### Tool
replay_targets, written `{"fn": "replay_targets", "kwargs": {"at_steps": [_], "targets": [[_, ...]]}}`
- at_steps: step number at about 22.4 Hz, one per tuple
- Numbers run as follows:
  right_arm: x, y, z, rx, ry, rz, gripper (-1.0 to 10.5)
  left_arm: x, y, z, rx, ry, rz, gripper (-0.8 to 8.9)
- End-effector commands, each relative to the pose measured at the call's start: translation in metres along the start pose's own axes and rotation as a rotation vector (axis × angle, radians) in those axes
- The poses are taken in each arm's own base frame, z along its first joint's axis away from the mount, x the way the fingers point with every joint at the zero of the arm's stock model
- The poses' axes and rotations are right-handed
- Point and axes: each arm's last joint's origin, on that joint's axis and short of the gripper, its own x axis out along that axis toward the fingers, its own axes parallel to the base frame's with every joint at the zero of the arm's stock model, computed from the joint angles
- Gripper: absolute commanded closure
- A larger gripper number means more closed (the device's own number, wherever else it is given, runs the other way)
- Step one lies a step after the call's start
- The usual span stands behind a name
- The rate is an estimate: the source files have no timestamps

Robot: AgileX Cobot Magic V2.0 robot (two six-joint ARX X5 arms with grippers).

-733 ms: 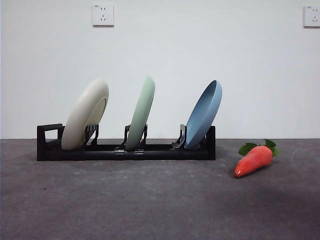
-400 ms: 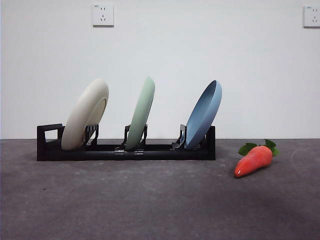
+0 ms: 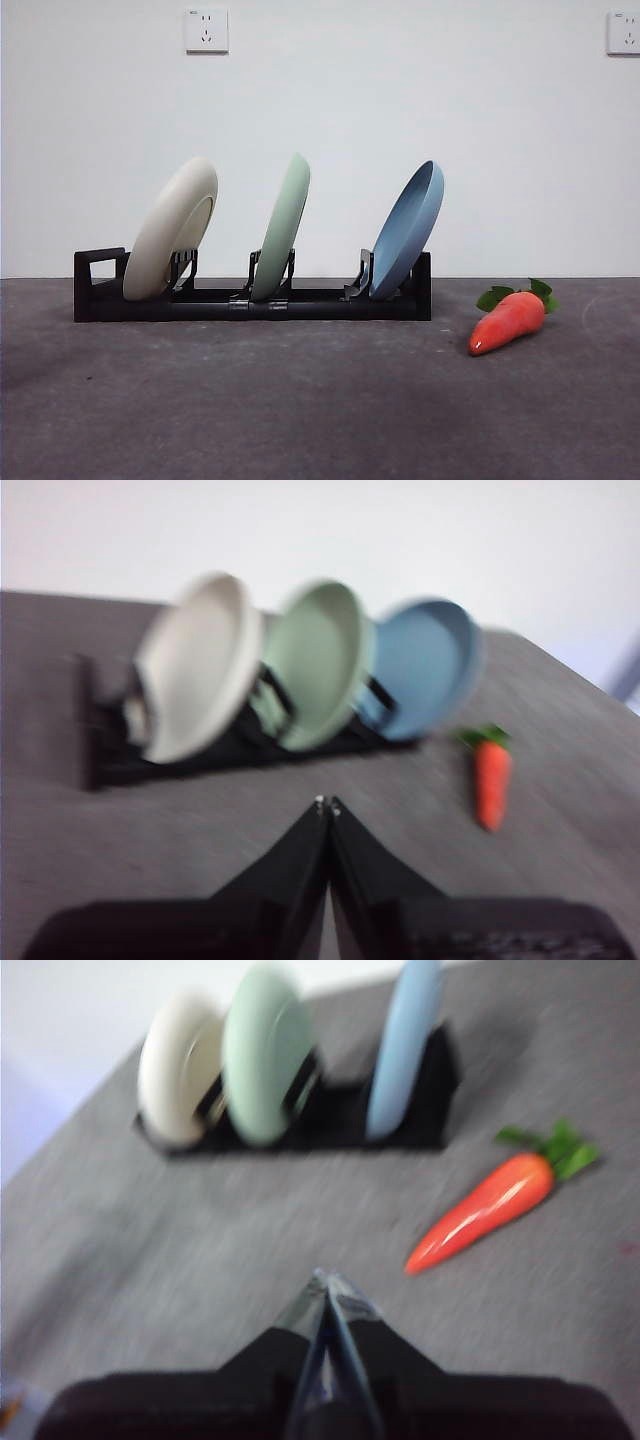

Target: Take the green plate from the plate rack,put the plate on the table,take the carrot from the table,put the carrot in the plate

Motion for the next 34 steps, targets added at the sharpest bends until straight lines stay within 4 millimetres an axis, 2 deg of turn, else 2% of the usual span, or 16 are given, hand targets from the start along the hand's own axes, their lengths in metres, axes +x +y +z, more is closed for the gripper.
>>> {"fn": "replay_targets", "kwargs": {"at_steps": [1,4,9,10,11,12,14,15,23,25,28,31,34], "targets": [[-0.002,0.004,0.013,-0.084,0.112,0.027,9.6,0.000,-0.004,0.010,0.062,0.065,-0.088,8.21],[-0.003,0.007,0.021,-0.101,0.219,0.046,9.6,0.000,-0.007,0.018,0.078,0.131,-0.145,8.21],[-0.002,0.006,0.024,-0.103,0.327,0.045,9.4,0.000,-0.008,0.026,0.083,0.200,-0.158,8.17],[-0.001,0.006,0.023,-0.101,0.329,0.043,9.4,0.001,-0.008,0.026,0.081,0.202,-0.156,8.10],[-0.001,0.006,0.024,-0.099,0.329,0.039,9.0,0.001,-0.008,0.026,0.075,0.205,-0.154,7.64],[-0.001,0.006,0.024,-0.099,0.328,0.037,7.7,0.001,-0.008,0.025,0.066,0.208,-0.153,6.42],[-0.001,0.006,0.024,-0.074,0.328,0.029,3.8,0.001,-0.007,0.025,0.037,0.215,-0.140,2.95],[-0.001,0.006,0.024,-0.061,0.329,0.024,2.8,0.001,-0.007,0.025,0.037,0.218,-0.127,2.71],[-0.001,0.005,0.024,-0.058,0.330,0.008,2.9,0.007,-0.004,0.028,0.036,0.221,-0.124,2.71],[-0.001,0.005,0.024,-0.058,0.330,0.008,2.9,0.011,-0.003,0.036,0.040,0.215,-0.125,2.71],[-0.001,0.005,0.024,-0.059,0.330,0.008,2.9,0.023,-0.003,0.060,0.068,0.178,-0.148,2.71],[-0.001,0.005,0.024,-0.059,0.330,0.008,2.9,0.047,-0.006,0.086,0.089,0.174,-0.205,2.73],[-0.001,0.005,0.024,-0.059,0.330,0.005,2.9,0.084,-0.014,0.110,0.145,0.169,-0.197,2.74]]}}
